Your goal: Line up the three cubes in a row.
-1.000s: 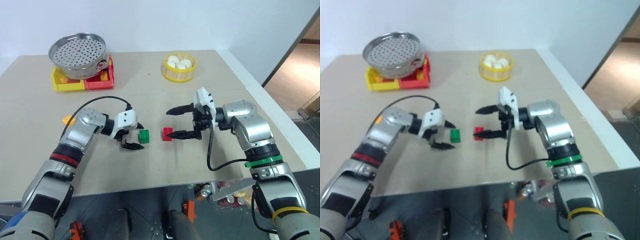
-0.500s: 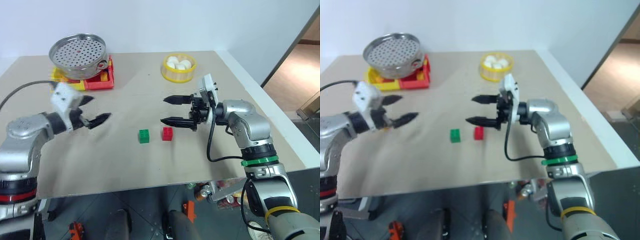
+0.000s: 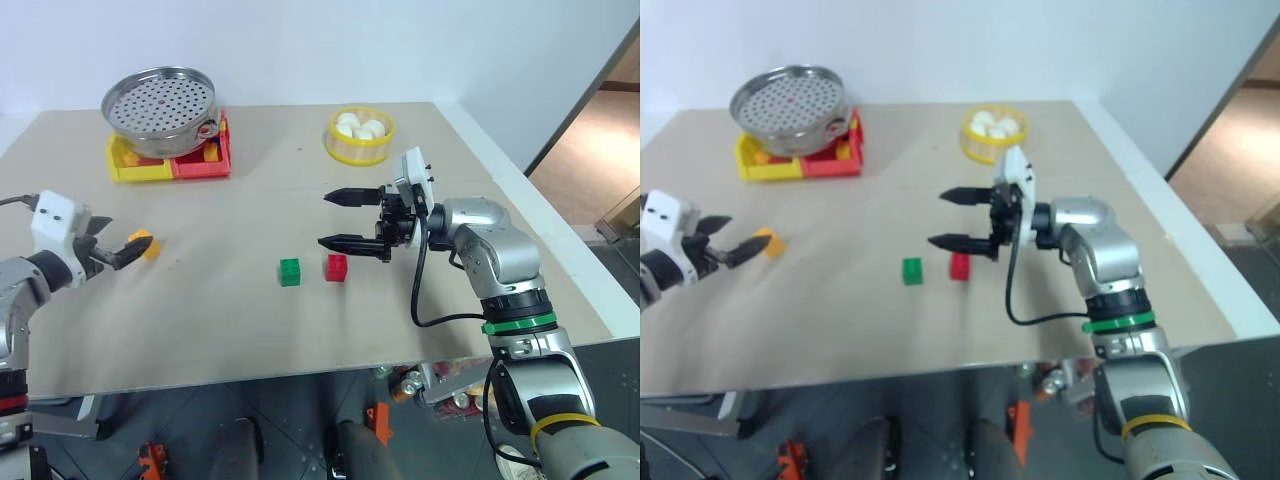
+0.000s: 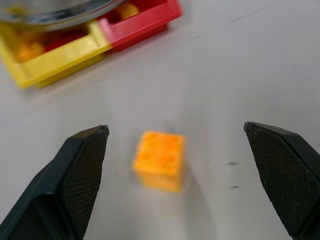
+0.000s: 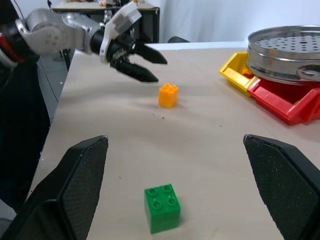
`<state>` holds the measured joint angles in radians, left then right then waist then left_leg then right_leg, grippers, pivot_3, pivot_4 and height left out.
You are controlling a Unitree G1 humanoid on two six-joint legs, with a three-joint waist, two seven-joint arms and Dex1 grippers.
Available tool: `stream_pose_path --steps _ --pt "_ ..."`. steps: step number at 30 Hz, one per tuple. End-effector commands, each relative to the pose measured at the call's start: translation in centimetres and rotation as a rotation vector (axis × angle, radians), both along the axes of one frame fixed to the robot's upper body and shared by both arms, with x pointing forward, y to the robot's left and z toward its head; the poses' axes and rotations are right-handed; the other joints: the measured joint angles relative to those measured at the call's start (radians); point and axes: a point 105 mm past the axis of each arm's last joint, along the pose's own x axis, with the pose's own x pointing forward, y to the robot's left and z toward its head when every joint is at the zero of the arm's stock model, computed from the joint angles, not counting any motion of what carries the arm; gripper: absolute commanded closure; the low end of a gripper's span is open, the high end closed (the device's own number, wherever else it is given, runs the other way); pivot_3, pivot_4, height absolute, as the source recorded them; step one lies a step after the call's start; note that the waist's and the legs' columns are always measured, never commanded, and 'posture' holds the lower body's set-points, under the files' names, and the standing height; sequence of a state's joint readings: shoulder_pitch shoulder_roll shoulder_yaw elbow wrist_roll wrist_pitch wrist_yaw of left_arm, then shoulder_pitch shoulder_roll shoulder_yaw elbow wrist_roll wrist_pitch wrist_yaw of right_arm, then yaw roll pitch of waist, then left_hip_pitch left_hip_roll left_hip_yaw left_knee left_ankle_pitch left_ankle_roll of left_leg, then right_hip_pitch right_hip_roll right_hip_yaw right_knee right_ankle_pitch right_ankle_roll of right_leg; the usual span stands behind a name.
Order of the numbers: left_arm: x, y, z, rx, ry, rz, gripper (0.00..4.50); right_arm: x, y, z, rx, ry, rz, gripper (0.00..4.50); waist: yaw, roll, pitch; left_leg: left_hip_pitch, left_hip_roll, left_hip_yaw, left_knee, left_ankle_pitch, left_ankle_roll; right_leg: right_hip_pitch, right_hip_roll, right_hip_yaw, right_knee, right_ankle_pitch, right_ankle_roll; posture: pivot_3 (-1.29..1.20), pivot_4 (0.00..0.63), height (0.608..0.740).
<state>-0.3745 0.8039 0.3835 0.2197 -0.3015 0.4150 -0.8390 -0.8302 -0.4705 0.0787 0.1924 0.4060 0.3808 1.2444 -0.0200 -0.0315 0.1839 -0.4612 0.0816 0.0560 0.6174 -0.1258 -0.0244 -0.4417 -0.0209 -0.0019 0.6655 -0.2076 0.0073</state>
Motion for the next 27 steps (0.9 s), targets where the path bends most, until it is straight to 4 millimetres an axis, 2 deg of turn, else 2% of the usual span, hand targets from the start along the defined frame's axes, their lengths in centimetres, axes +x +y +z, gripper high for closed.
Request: stream_pose_path --steps 1,7,18,19,22,24,26,27 --pt "0.8 0.6 0.7 0.03 -0.018 -0.016 0.01 -0.2 -0.3 0.8 -0.007 -0.051 -0.005 0.0 0.0 0.0 0.0 0.0 0.0 0.001 0.0 0.0 0.0 0.0 -0.001 0.0 0.0 0.0 0.0 0.0 0.15 0.74" --pt "2.0 0.6 -1.4 0.027 0.047 -0.049 0.01 -0.2 -0.9 0.6 -0.029 -0.061 -0.026 0.0 -0.001 0.0 0.0 0.0 0.0 0.003 -0.001 0.0 0.0 -0.001 -0.001 0.0 0.0 -0.001 0.001 0.0 0.15 0.74" --pt "3.6 0.0 -3.7 0.023 0.126 -0.069 0.01 -0.2 -1.7 0.7 -0.048 -0.07 -0.056 0.0 -0.001 0.0 0.0 0.0 0.0 0.004 -0.001 0.0 0.0 -0.001 0.0 0.001 0.0 -0.002 0.0 0.0 0.15 0.74" --pt "3.6 -0.2 -4.0 0.027 0.144 -0.077 0.52 -0.2 -1.7 0.7 -0.049 -0.071 -0.057 0.0 -0.001 0.0 0.0 0.0 0.0 0.004 -0.001 0.0 0.0 -0.001 0.0 0.001 0.0 -0.002 0.0 0.0 0.15 0.74" --pt "3.7 -0.4 -4.8 0.036 0.171 -0.098 1.5 -0.2 -1.8 0.7 -0.054 -0.071 -0.057 0.0 -0.001 0.0 0.0 0.0 0.0 0.004 -0.001 0.0 0.0 -0.001 0.0 0.001 0.0 -0.002 0.0 0.0 0.15 0.74" --pt "3.7 -0.6 -4.8 0.03 0.169 -0.109 2.12 -0.2 -1.8 0.6 -0.058 -0.073 -0.057 0.0 -0.001 0.0 0.0 0.0 0.0 0.004 -0.001 0.0 0.0 -0.001 0.0 0.001 0.0 -0.002 0.0 0.0 0.15 0.74" --pt "3.8 -0.7 -4.8 0.035 0.167 -0.115 2.93 -0.2 -1.8 0.6 -0.061 -0.074 -0.057 0.0 -0.001 0.0 0.0 0.0 0.0 0.004 -0.001 0.0 0.0 -0.001 0.0 0.001 0.0 -0.002 0.0 0.0 0.15 0.74" --pt "3.7 -0.7 -4.8 0.043 0.167 -0.121 3.17 -0.2 -1.8 0.6 -0.062 -0.074 -0.057 0.0 -0.001 0.0 0.0 0.0 0.0 0.004 -0.001 0.0 0.0 -0.001 0.0 0.001 0.0 -0.002 0.0 0.0 0.15 0.74"
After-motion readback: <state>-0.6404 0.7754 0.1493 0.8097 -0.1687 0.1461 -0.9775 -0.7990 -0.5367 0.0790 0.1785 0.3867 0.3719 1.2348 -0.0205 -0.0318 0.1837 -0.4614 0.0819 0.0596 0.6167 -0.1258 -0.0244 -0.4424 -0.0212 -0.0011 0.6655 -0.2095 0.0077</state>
